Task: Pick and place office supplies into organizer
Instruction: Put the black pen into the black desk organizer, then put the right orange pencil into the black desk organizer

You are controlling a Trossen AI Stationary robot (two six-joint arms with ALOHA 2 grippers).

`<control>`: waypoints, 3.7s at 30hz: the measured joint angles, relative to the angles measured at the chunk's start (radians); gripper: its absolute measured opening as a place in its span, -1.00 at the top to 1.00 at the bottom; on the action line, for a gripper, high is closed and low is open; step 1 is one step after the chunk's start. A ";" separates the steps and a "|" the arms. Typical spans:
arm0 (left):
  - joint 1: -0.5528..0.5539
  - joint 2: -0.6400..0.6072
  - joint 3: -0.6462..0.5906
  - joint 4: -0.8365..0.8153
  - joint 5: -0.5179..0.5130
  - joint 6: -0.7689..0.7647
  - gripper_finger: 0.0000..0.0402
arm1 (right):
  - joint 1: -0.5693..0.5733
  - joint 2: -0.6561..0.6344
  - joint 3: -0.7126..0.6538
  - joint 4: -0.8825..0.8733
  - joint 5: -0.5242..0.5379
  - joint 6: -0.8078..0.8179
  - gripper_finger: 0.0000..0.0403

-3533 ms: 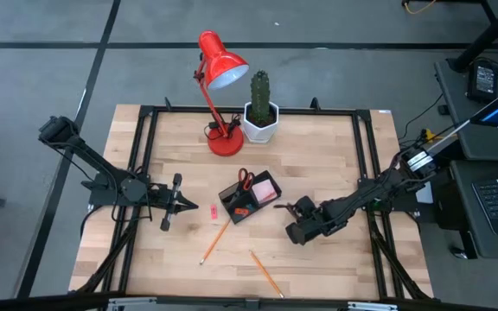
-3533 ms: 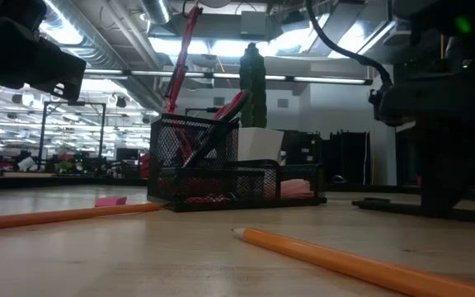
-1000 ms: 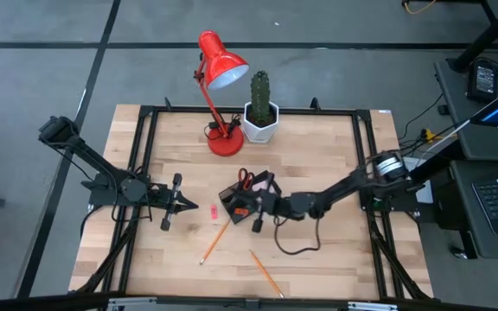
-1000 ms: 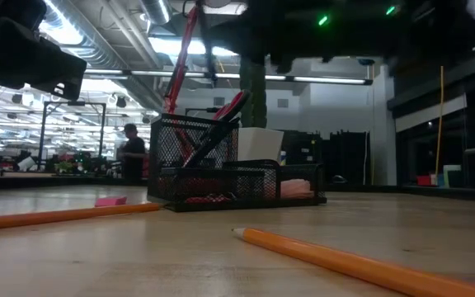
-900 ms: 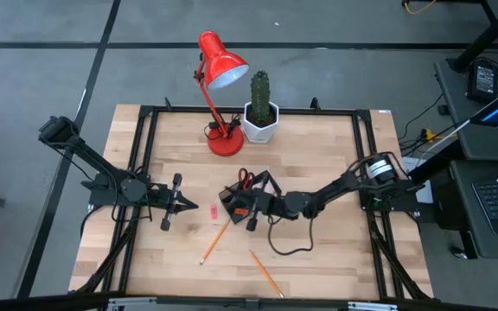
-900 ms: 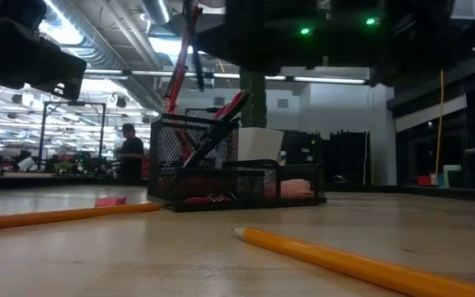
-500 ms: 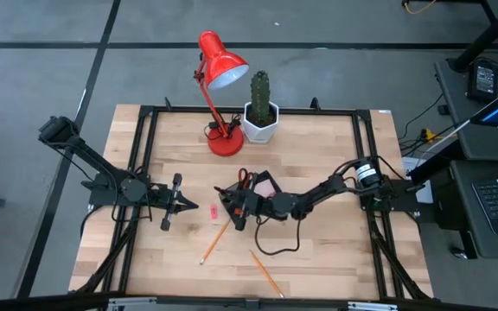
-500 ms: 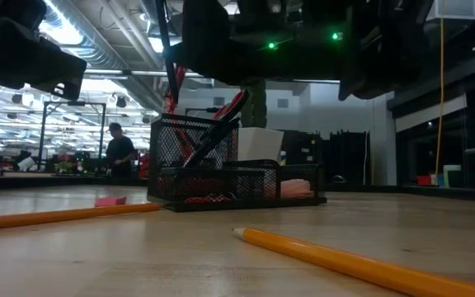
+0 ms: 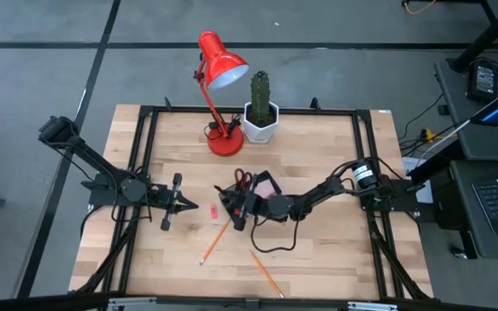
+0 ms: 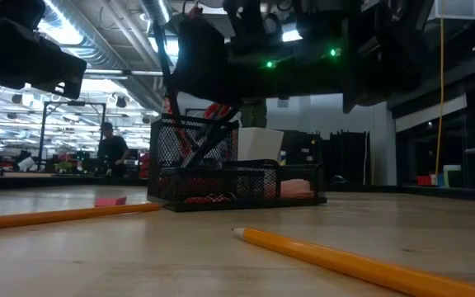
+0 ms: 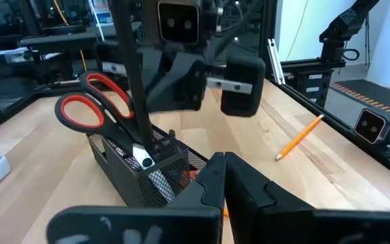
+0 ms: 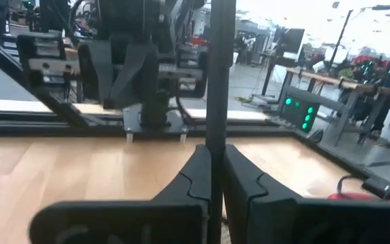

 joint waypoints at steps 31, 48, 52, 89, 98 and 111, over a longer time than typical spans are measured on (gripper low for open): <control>0.000 0.000 0.000 0.000 0.000 -0.019 1.00 | 0.000 0.010 0.000 -0.050 -0.002 0.054 0.57; 0.000 0.000 0.000 0.000 0.000 -0.019 0.99 | 0.110 -0.179 -0.001 -0.191 0.143 -0.140 0.49; 0.000 0.000 0.000 0.000 0.000 -0.027 1.00 | 0.167 -0.251 -0.001 -0.330 0.215 -0.137 0.49; 0.000 0.000 0.000 0.023 0.000 -0.115 0.99 | 0.409 0.062 1.043 -2.394 -0.269 1.244 0.49; 0.000 0.000 0.000 0.021 0.000 -0.116 0.99 | 0.425 0.113 1.056 -2.397 -0.324 1.346 0.49; 0.000 0.000 0.000 0.021 0.000 -0.115 0.99 | 0.374 0.169 1.056 -2.336 -0.395 1.341 0.49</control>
